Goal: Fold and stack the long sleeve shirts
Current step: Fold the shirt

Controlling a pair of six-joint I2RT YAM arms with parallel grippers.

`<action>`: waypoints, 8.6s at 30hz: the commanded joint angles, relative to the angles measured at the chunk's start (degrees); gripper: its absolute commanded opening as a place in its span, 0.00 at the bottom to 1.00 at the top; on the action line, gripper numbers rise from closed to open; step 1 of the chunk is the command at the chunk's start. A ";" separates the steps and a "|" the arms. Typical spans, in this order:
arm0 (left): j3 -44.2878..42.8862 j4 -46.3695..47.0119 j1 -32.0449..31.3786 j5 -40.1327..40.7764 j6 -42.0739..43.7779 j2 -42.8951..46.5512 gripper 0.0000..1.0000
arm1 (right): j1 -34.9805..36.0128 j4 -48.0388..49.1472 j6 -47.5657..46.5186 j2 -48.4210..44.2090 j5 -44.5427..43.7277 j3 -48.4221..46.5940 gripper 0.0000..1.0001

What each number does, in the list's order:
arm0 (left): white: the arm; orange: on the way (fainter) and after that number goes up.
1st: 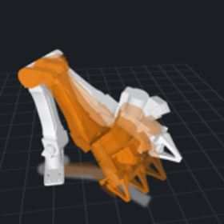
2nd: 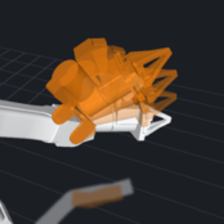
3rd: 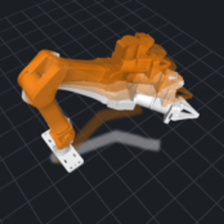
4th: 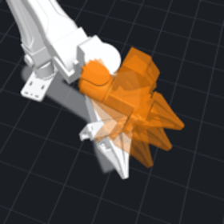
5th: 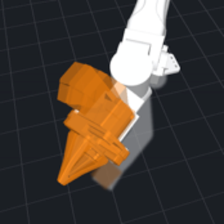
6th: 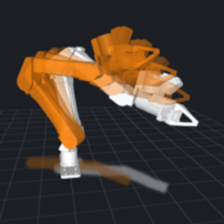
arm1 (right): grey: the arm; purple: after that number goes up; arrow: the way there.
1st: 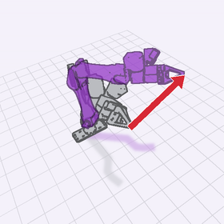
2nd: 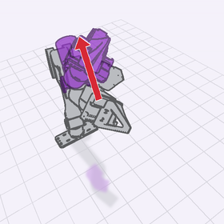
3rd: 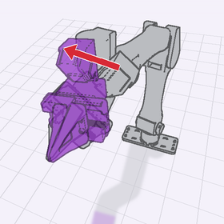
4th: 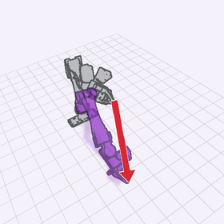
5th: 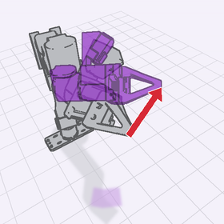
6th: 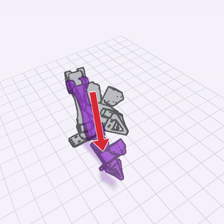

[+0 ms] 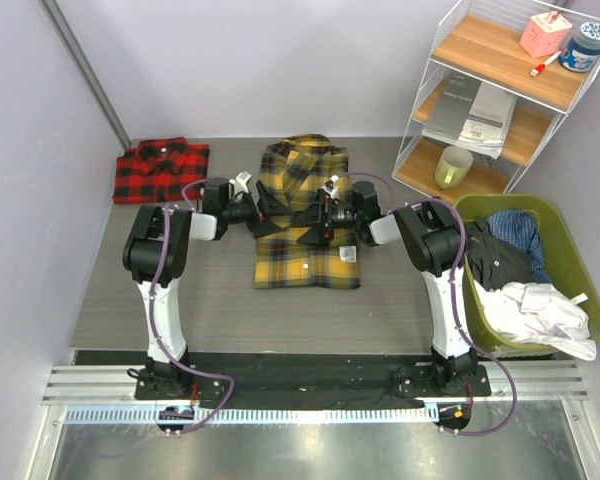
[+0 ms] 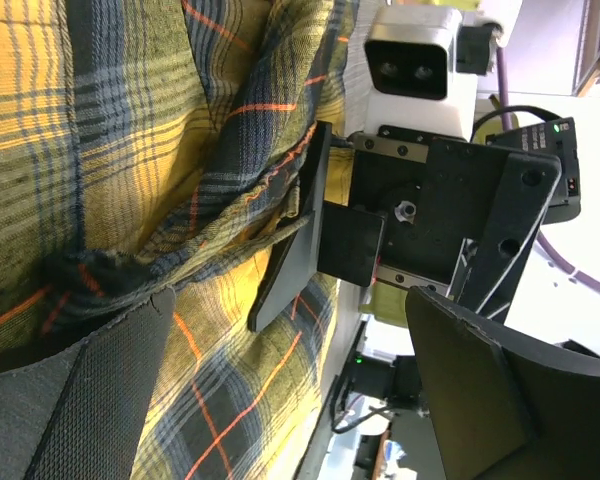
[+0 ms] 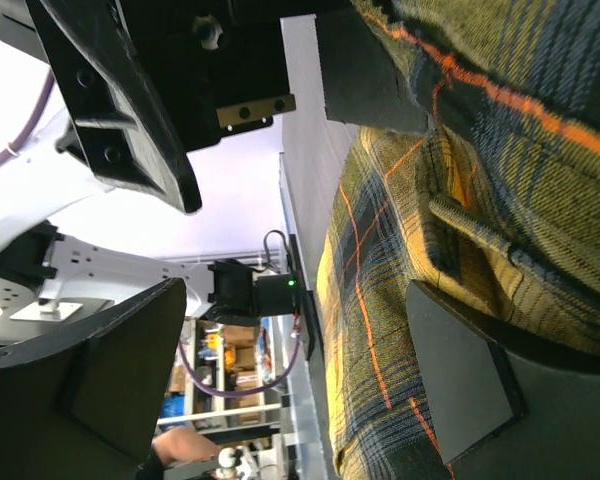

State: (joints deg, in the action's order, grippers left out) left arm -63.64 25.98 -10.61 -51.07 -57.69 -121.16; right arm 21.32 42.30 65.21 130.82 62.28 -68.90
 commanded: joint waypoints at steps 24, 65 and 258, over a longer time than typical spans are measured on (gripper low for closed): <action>24.94 -47.09 -21.18 41.73 90.98 67.08 1.00 | 4.60 -56.62 -55.34 -16.49 -13.67 -10.90 0.85; 22.43 -47.58 -58.73 58.64 85.03 53.40 0.00 | 8.47 -66.21 -74.62 -14.71 -14.21 -2.64 0.32; -39.18 -96.02 -19.10 10.72 100.50 1.56 0.07 | -2.25 -55.22 -63.70 -3.91 -5.77 -16.00 0.36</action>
State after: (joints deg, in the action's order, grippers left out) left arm -97.51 -68.49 -31.11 -41.08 43.90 -116.73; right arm 18.02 -8.40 8.40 126.30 55.64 -83.09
